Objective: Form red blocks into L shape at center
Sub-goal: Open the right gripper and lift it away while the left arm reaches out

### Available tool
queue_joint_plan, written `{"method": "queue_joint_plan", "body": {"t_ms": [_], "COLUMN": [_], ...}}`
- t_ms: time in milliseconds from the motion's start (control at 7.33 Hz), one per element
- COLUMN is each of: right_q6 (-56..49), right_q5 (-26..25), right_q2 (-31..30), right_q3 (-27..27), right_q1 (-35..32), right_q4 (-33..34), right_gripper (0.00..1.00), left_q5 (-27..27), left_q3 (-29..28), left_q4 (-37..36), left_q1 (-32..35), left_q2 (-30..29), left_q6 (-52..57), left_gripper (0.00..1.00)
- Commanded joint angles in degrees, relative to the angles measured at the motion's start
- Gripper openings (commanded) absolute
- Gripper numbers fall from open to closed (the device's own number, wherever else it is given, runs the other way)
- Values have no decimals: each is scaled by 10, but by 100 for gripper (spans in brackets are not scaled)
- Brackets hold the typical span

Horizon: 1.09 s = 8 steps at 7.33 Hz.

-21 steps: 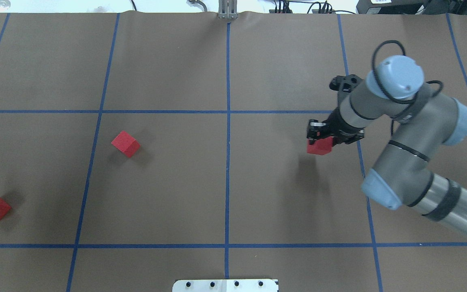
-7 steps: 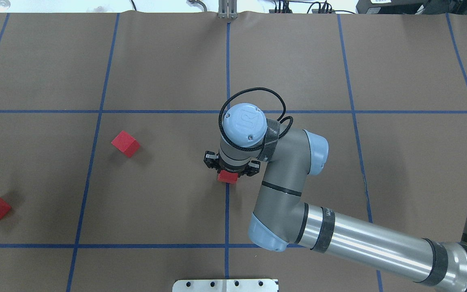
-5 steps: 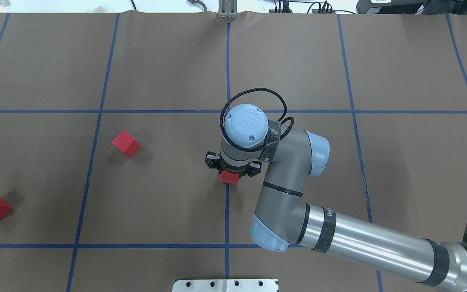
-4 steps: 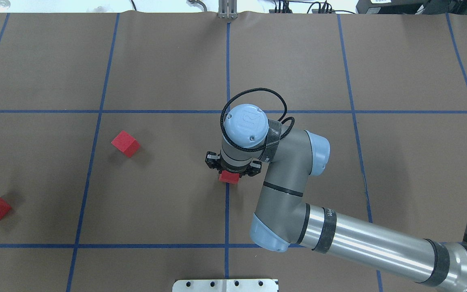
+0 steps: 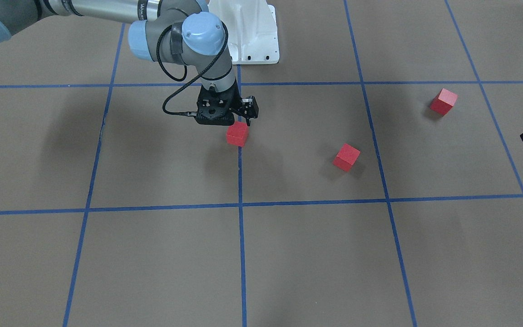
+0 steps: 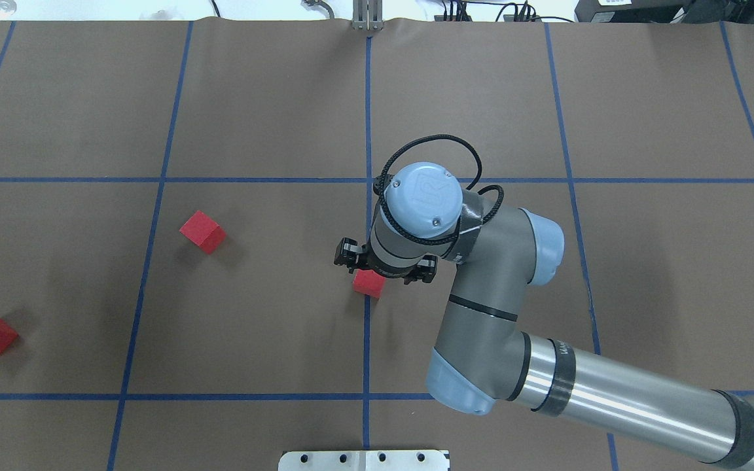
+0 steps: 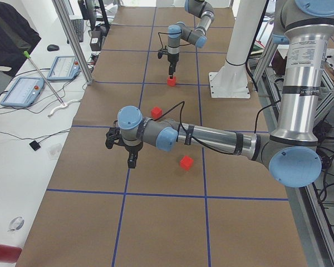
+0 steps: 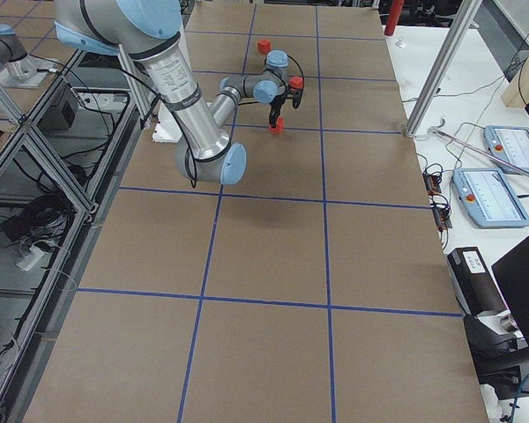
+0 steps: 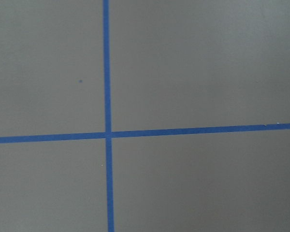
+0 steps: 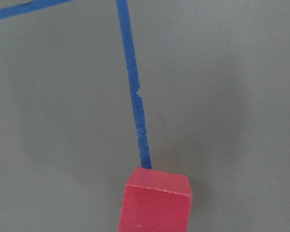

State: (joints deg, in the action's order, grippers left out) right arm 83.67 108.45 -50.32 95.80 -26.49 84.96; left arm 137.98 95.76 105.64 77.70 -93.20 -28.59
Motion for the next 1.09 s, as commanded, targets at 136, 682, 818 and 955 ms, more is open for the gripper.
{"method": "queue_joint_plan", "body": {"t_ms": [136, 682, 818, 955], "right_q6": [-2, -76, -107, -131], "right_q5": [18, 76, 76, 72], "right_q2": [-66, -143, -159, -173], "right_q3": [113, 148, 148, 146], "right_q1": [-57, -123, -129, -132], "right_q4": [17, 12, 10, 9], "right_gripper": [100, 100, 100, 100], "left_q5": [-34, -64, -124, -169], "left_q3": [0, 20, 18, 14], "left_q4": [73, 73, 72, 70], "left_q1": [-146, -235, -276, -314], "left_q2": [-73, -117, -129, -134], "left_q6": [-393, -653, -717, -735], "left_gripper": [100, 100, 100, 100]}}
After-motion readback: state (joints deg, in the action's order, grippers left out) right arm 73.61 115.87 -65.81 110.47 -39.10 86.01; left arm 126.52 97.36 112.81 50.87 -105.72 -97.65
